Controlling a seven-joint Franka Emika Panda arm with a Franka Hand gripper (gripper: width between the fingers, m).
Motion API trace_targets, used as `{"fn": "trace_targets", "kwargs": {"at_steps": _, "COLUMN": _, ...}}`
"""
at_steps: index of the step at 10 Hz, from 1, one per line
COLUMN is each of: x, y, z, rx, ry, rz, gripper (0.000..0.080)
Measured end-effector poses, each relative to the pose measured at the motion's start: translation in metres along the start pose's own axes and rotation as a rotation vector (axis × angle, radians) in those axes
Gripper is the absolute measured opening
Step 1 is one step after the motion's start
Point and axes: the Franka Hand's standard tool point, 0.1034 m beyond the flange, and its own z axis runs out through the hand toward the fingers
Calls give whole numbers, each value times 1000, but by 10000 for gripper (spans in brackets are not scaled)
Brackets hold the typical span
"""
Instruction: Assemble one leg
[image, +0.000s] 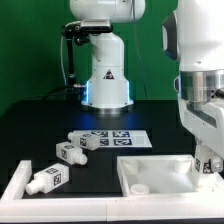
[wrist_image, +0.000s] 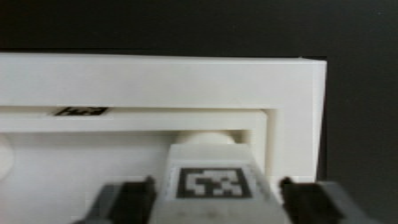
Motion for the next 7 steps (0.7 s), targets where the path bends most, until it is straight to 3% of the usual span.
{"fn": "trace_targets", "kwargs": {"at_steps": 1, "x": 0, "y": 1, "z": 0, "rx": -14, "ry": 0, "rz": -104, "gripper": 485}}
{"fn": "trace_targets", "kwargs": {"at_steps": 2, "x": -2, "y": -1, "z": -4, "rx": -42, "ry": -16, "rz": -254, "gripper": 594}}
{"fn": "trace_targets", "kwargs": {"at_steps": 4, "x": 5, "y": -4, "z": -3, "rx": -37, "ry": -27, "rz": -594, "gripper": 636}}
{"fn": "trace_targets", "kwargs": {"at_steps": 7, "x": 1, "y": -1, "z": -1, "rx": -40, "ry": -31, "rz": -804, "gripper": 648}}
